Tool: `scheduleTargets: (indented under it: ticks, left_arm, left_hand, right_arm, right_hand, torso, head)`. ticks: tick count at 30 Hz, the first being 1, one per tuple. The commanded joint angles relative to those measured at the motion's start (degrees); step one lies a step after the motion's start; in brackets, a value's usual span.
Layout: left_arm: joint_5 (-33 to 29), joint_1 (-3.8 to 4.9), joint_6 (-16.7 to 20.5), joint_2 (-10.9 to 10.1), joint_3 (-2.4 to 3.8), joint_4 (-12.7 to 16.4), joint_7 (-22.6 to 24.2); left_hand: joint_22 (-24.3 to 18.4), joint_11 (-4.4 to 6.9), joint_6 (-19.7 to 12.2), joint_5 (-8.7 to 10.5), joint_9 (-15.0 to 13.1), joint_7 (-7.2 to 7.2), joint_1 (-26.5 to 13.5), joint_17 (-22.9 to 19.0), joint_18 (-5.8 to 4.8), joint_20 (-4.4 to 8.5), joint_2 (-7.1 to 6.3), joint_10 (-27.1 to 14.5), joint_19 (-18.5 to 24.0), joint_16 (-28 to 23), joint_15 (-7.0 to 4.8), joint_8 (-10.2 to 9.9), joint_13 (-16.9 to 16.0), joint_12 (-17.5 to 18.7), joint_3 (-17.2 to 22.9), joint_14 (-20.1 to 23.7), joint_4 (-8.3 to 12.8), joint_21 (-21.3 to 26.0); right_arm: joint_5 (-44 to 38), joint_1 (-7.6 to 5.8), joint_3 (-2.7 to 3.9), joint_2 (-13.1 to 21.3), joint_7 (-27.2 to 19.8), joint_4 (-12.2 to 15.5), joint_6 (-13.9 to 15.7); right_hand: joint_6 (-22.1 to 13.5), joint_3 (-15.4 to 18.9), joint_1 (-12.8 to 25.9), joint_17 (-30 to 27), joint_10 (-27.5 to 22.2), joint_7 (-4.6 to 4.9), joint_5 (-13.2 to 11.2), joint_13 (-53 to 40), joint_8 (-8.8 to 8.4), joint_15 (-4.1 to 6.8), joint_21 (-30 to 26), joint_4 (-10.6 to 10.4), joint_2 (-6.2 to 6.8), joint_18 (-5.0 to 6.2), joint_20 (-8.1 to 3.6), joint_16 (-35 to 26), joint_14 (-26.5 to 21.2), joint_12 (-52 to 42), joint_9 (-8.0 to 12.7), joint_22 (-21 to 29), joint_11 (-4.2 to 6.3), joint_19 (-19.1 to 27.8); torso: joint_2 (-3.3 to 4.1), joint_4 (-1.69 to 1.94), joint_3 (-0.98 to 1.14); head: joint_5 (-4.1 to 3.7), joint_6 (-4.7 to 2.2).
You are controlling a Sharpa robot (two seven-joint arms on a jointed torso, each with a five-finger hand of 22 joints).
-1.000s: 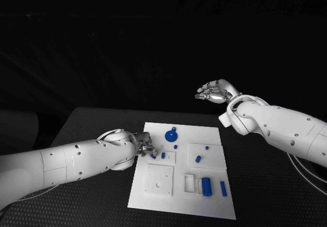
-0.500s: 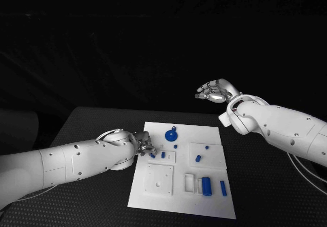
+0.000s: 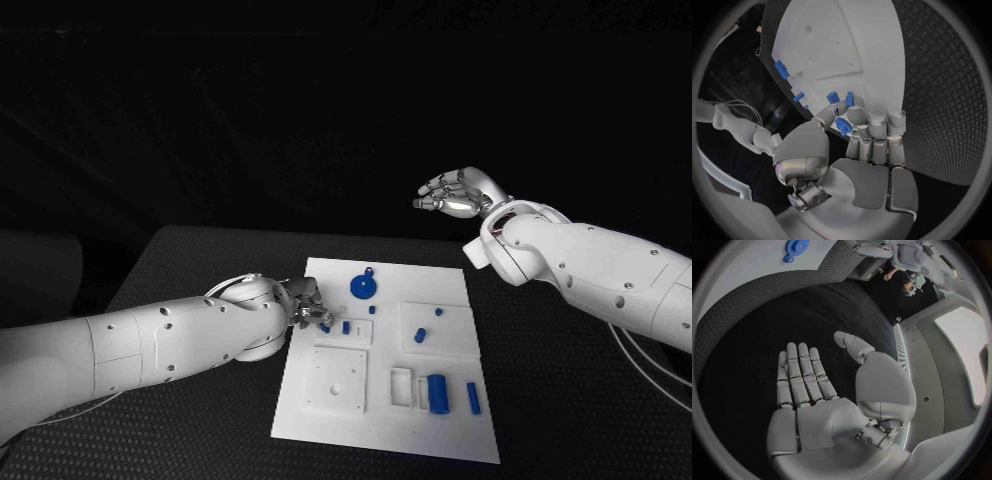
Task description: Assemble the parts on the task board
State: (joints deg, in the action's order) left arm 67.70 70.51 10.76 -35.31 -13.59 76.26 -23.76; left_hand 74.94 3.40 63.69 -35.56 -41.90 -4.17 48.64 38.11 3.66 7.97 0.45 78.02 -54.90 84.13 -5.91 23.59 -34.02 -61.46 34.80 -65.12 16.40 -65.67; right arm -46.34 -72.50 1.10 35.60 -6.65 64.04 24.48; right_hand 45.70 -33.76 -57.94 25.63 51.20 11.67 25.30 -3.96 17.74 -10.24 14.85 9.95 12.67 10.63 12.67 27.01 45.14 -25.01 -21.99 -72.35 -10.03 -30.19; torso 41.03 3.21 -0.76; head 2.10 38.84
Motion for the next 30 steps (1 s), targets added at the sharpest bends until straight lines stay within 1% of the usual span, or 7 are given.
scheduleTargets:
  ticks: [1,9,17,30]
  left_arm:
    - [0.69,-0.18,0.74,-0.06,-0.16,-0.21,-0.48]
    - [0.69,-0.20,1.04,-0.09,-0.16,-0.10,-0.24]
    - [0.75,-0.26,1.33,0.09,-0.17,-0.21,-0.11]
    - [1.21,-0.48,2.82,-0.10,-0.18,0.11,0.67]
  left_hand:
    - [0.86,4.48,8.15,-0.16,-3.25,6.19,0.63,0.05,0.83,7.00,1.02,2.74,-0.41,0.23,-4.41,6.11,-0.06,-0.37,0.53,-3.95,0.12,-0.25]
    - [0.85,4.50,8.12,-0.14,-3.26,6.20,0.61,0.03,0.85,7.02,1.04,2.70,-0.47,0.22,-4.43,6.16,-0.05,-0.41,0.56,-3.98,0.11,-0.27]
    - [0.84,4.52,8.08,-0.13,-3.27,6.21,0.60,0.02,0.87,7.03,1.06,2.67,-0.50,0.21,-4.44,6.19,-0.04,-0.44,0.58,-4.00,0.10,-0.29]
    - [0.81,4.55,7.97,0.05,-3.27,6.21,0.54,-0.03,0.89,7.05,1.10,2.59,-0.56,0.15,-4.48,6.24,0.00,-0.47,0.59,-4.02,0.06,-0.31]
  right_arm:
    - [-0.11,0.07,0.01,-0.06,-0.42,-0.01,-0.57]
    - [-0.11,0.17,0.01,-0.01,-0.44,-0.01,-0.57]
    - [-0.11,0.23,0.01,-0.05,-0.44,-0.02,-0.62]
    - [-0.11,0.29,0.01,-0.03,-0.44,-0.05,-0.66]
  right_hand:
    - [-0.58,0.12,0.27,-0.06,-0.20,0.56,0.41,0.00,0.15,-0.13,-0.29,-0.38,-0.25,-0.49,0.00,0.16,-0.46,0.34,0.08,-0.09,-0.03,0.20]
    - [-0.58,0.13,0.29,-0.08,-0.20,0.56,0.45,0.00,0.15,-0.13,-0.33,-0.40,-0.26,-0.49,0.00,0.17,-0.47,0.35,0.08,-0.12,-0.03,0.19]
    - [-0.58,0.15,0.32,-0.09,-0.20,0.56,0.49,0.00,0.17,-0.12,-0.37,-0.43,-0.28,-0.49,0.00,0.18,-0.48,0.35,0.09,-0.16,-0.03,0.19]
    - [-0.59,0.17,0.34,-0.11,-0.20,0.56,0.53,0.00,0.18,-0.12,-0.43,-0.45,-0.29,-0.49,0.00,0.19,-0.49,0.35,0.10,-0.21,-0.03,0.17]
  torso:
    - [0.00,-0.01,0.02]
    - [-0.01,-0.01,-0.04]
    - [-0.01,0.02,-0.02]
    - [-0.01,0.00,-0.01]
  head:
    - [0.06,0.01]
    - [-0.01,0.15]
    - [0.00,0.11]
    - [-0.06,0.17]
